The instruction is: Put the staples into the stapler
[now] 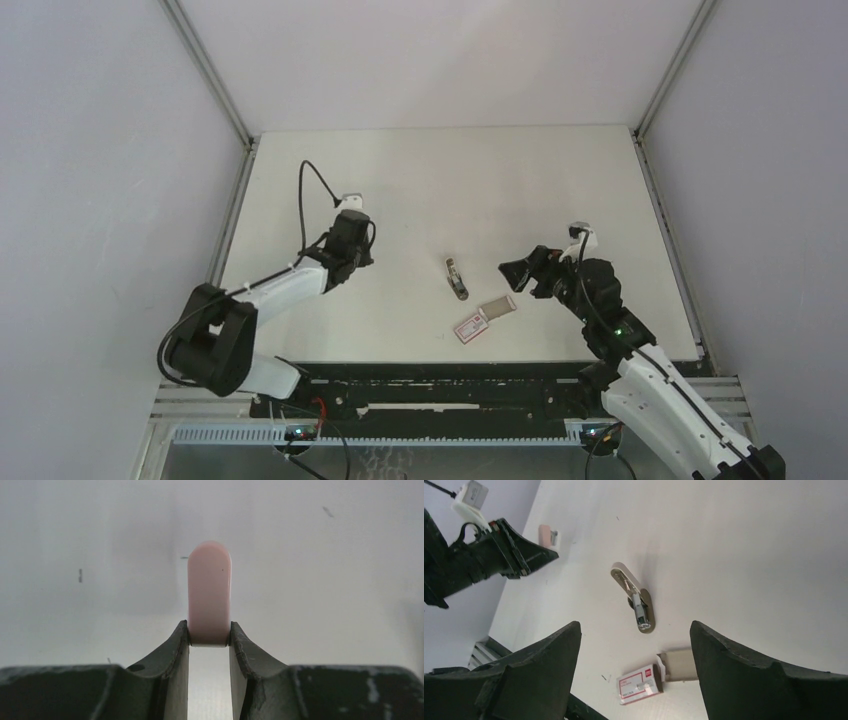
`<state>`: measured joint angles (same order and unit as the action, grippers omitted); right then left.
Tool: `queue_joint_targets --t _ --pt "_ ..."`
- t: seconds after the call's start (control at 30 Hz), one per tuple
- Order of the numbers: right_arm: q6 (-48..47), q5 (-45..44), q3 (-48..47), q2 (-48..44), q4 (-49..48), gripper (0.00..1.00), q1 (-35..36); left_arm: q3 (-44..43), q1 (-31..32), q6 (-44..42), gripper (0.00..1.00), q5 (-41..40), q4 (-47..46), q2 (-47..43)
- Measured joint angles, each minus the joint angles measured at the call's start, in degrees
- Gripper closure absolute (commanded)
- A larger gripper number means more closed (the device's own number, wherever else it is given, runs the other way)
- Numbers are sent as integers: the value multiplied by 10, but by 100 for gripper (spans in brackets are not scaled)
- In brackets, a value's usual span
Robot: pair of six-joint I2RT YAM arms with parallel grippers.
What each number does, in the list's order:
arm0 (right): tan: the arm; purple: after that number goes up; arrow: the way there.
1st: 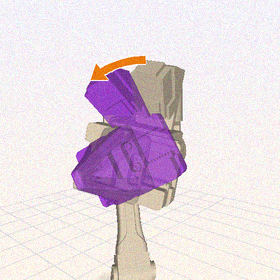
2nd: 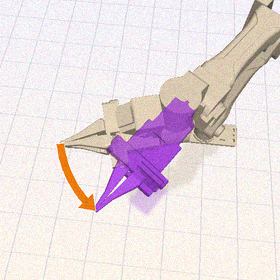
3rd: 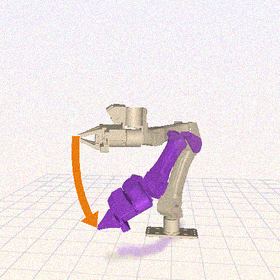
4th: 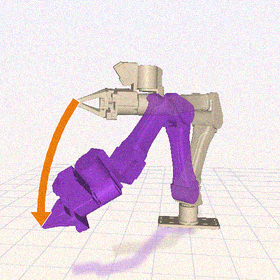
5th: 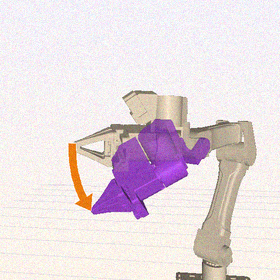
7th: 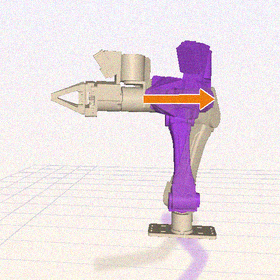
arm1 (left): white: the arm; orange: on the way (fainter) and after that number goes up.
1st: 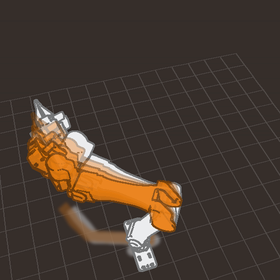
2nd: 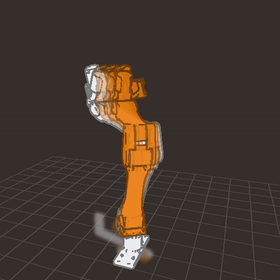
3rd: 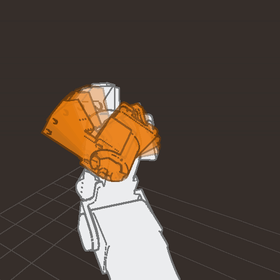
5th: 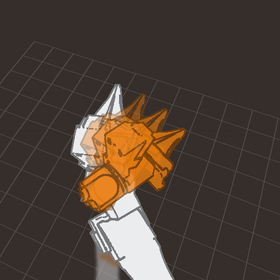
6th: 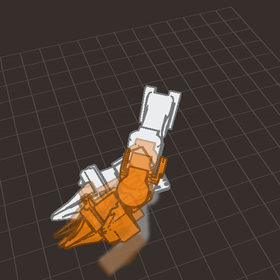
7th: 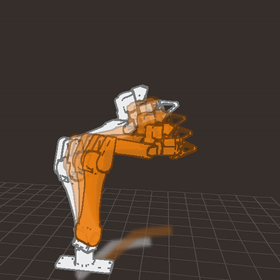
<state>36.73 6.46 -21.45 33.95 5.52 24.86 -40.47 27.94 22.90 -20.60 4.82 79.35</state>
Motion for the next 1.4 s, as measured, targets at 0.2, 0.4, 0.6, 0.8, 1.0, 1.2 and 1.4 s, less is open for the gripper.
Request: queue_joint_targets --t 0.2,0.4,0.6,0.8,1.0,1.2,1.4 --pt "-26 -2 0 -15 36 22 -2 -47 -46 -6 100 -10 34 73" --pt "-38 -2 0 -14 46 22 -4 -61 -48 -9 99 -13 49 103" --pt "-40 -2 0 -5 46 22 -5 -61 -50 -8 85 -7 54 122" --pt "-41 -2 0 -2 46 22 -5 -61 -50 -4 33 3 58 126" --pt "-45 -2 0 -2 47 22 -8 -61 -50 0 19 2 61 107" --pt "-51 -2 0 -20 55 22 -14 -52 -43 -3 18 -16 64 16" --pt "-64 2 1 -78 57 21 -16 -39 38 -21 17 63 -8 -70"
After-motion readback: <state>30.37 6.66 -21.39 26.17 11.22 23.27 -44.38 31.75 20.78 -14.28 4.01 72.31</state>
